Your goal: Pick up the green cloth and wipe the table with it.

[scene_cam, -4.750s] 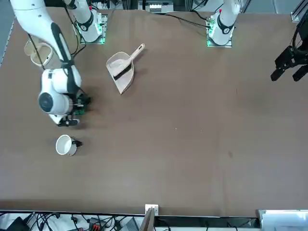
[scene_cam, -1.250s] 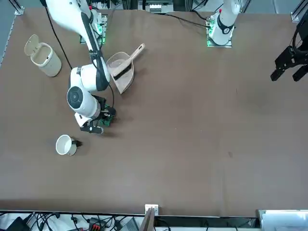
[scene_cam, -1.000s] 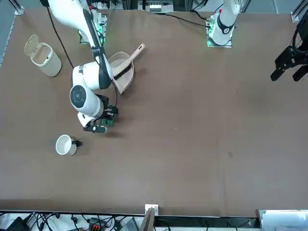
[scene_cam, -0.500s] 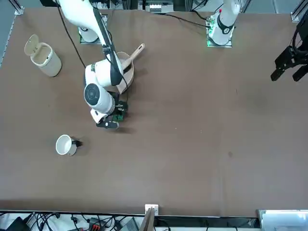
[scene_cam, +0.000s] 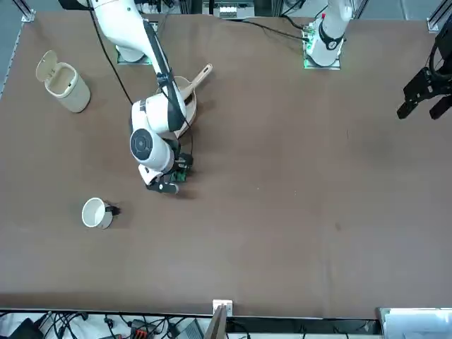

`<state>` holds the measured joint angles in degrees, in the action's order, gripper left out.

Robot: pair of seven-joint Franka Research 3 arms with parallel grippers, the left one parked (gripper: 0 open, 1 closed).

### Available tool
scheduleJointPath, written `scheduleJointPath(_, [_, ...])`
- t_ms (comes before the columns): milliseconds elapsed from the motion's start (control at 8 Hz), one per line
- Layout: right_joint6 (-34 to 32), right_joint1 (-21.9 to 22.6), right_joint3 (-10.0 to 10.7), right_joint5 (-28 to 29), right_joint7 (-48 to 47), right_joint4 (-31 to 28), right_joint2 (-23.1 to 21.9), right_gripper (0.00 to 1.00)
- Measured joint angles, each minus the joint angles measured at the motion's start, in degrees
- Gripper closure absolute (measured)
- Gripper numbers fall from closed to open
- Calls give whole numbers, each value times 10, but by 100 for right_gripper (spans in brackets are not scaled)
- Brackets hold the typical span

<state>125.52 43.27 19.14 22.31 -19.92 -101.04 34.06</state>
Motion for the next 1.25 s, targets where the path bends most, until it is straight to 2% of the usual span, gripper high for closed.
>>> scheduleJointPath(125, [-5,-1,6,0,0,2,0,48])
scheduleJointPath(375, [-36,2,38,-30,6,21,-11,13])
scheduleJointPath(500, [-51,-1,53,-52,17,33,-32,0])
scheduleJointPath(750, [-88,-12,78,-81,54,46,-97,0])
scheduleJointPath(1000, [-132,-17,113,-125,115,52,-158,0])
scheduleJointPath(1250, [-176,-19,148,-141,149,63,-198,0])
